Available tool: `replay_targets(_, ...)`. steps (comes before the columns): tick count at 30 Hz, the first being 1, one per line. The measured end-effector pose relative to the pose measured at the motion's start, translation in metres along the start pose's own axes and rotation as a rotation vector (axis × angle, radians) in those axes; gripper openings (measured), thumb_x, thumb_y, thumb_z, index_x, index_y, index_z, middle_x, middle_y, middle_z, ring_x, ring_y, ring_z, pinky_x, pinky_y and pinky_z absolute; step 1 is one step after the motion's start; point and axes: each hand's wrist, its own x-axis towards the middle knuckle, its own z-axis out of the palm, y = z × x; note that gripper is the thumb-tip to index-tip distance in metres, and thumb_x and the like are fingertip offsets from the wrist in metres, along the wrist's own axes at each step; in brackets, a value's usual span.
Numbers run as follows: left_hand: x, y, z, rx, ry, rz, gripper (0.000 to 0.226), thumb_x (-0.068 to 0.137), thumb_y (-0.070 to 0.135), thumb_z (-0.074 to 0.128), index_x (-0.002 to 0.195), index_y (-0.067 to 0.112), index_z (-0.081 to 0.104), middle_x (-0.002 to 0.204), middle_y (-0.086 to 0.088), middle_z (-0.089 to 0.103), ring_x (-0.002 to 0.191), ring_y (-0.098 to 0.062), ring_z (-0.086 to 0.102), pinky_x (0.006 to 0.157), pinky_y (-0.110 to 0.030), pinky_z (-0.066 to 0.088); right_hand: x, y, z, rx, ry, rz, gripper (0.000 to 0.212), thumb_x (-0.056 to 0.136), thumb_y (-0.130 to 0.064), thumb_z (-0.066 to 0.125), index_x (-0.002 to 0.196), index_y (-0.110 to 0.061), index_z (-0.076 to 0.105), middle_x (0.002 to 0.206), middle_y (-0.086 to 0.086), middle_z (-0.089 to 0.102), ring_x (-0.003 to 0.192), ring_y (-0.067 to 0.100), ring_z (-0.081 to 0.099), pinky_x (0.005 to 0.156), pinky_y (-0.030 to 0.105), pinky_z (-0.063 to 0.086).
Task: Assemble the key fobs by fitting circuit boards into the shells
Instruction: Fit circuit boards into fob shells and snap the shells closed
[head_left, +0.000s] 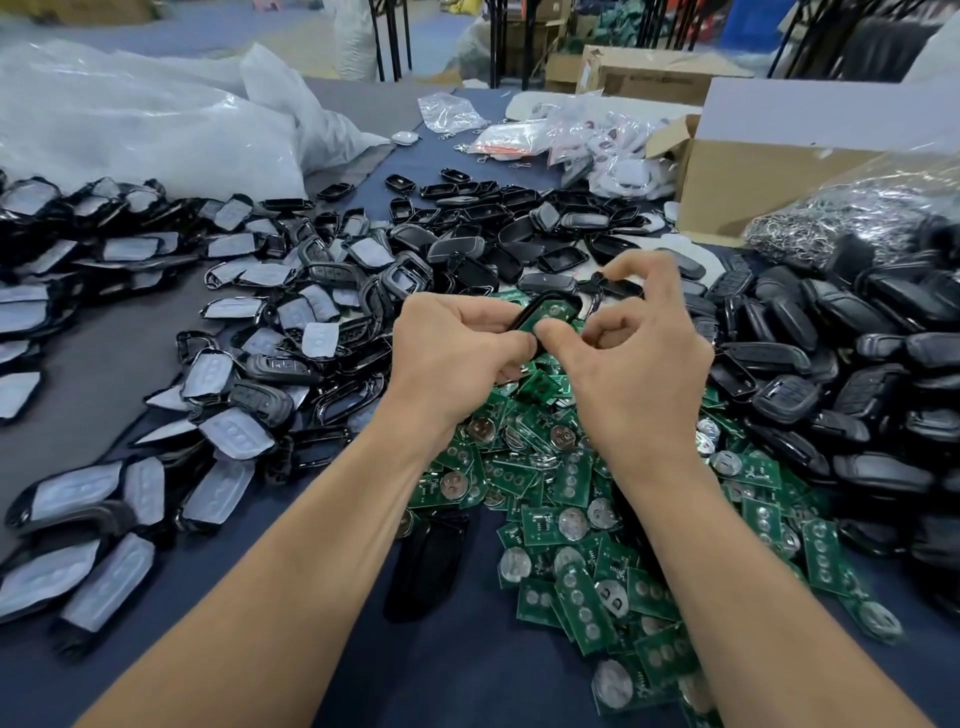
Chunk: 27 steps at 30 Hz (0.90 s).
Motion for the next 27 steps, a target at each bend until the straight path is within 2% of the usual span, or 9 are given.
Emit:
replay_targets(4,0.005,-0.003,-0.005,0.02,-0.073,-0.026,0.028,0.075,-0.004,0.082,0.078,0.023,0.085,0.062,-0.002,0.075,0.048,-0.013,0.063,0.051,-0.025,0.052,0.003,0.003,0.0,0.097,-0.208,0.088,0.023,0.086,-0.031,0.08,0.098,-0.034,0.06,0.067,-0.011,0.071,0.052,0.01,0.061,0.052,0.024,0.048)
replay_targets(7,0.007,-0.008,-0.001,0.142,-0.107,0.016,0.023,0.076,0.01,0.079,0.082,0.032,0.084,0.07,0.005,0.078,0.058,-0.01,0.07,0.062,-0.031,0.06,0.003,0.007,0.001,0.194,-0.222,0.164,0.021,0.085,-0.02,0.079,0.084,-0.029,0.06,0.056,0.0,0.068,0.04,0.009,0.051,0.045,0.019,0.038)
replay_targets(9,0.006,-0.011,0.003,0.161,-0.154,0.03,0.019,0.079,0.015,0.075,0.086,0.03,0.083,0.073,0.006,0.078,0.064,-0.01,0.069,0.068,-0.036,0.062,0.005,0.01,-0.001,0.252,-0.224,0.196,0.022,0.082,-0.017,0.079,0.083,-0.026,0.06,0.053,0.005,0.065,0.04,0.012,0.052,0.044,0.021,0.038)
replay_targets(12,0.005,-0.011,0.007,0.093,-0.169,-0.004,0.027,0.086,0.002,0.076,0.085,0.028,0.081,0.076,-0.006,0.079,0.069,-0.018,0.07,0.072,-0.047,0.064,0.007,0.011,-0.002,0.245,-0.254,0.201,0.018,0.083,-0.021,0.078,0.087,-0.031,0.064,0.054,0.002,0.066,0.046,0.018,0.058,0.047,0.03,0.044)
replay_targets(16,0.011,0.001,-0.004,-0.125,0.072,-0.104,0.026,0.086,-0.008,0.076,0.098,0.015,0.08,0.082,0.0,0.081,0.07,-0.016,0.078,0.062,-0.022,0.06,0.004,0.003,0.001,0.168,-0.322,0.169,0.026,0.088,-0.028,0.073,0.112,-0.039,0.071,0.067,-0.005,0.075,0.058,0.026,0.069,0.057,0.045,0.06)
replay_targets(19,0.021,0.007,-0.034,-0.346,0.279,-0.177,0.019,0.088,-0.008,0.075,0.101,0.006,0.077,0.086,-0.01,0.08,0.07,-0.019,0.078,0.06,-0.02,0.059,0.008,-0.005,-0.004,0.144,-0.361,0.194,0.025,0.09,-0.023,0.074,0.109,-0.039,0.073,0.069,-0.005,0.075,0.064,0.04,0.068,0.059,0.054,0.06)
replay_targets(21,0.026,0.009,-0.051,-0.462,0.368,-0.171,0.013,0.089,-0.008,0.074,0.095,0.004,0.076,0.079,-0.01,0.079,0.063,-0.018,0.075,0.057,-0.019,0.058,0.012,-0.008,-0.007,0.112,-0.367,0.2,0.021,0.09,-0.018,0.075,0.102,-0.036,0.076,0.068,-0.005,0.075,0.065,0.04,0.067,0.062,0.059,0.06)
replay_targets(23,0.03,0.011,-0.065,-0.552,0.443,-0.148,0.012,0.09,-0.009,0.072,0.089,0.003,0.075,0.072,-0.008,0.076,0.058,-0.017,0.072,0.054,-0.018,0.056,0.015,-0.012,-0.006,0.074,-0.402,0.179,0.019,0.091,-0.016,0.075,0.093,-0.035,0.076,0.07,-0.011,0.075,0.066,0.029,0.069,0.065,0.052,0.061)
replay_targets(27,0.037,0.015,-0.091,-0.669,0.635,-0.097,0.016,0.089,-0.01,0.072,0.082,0.005,0.074,0.066,-0.006,0.074,0.054,-0.016,0.07,0.052,-0.018,0.053,0.019,-0.033,0.015,0.0,-0.578,0.081,0.02,0.092,-0.018,0.074,0.085,-0.036,0.079,0.076,-0.025,0.073,0.063,0.008,0.068,0.061,0.02,0.06)
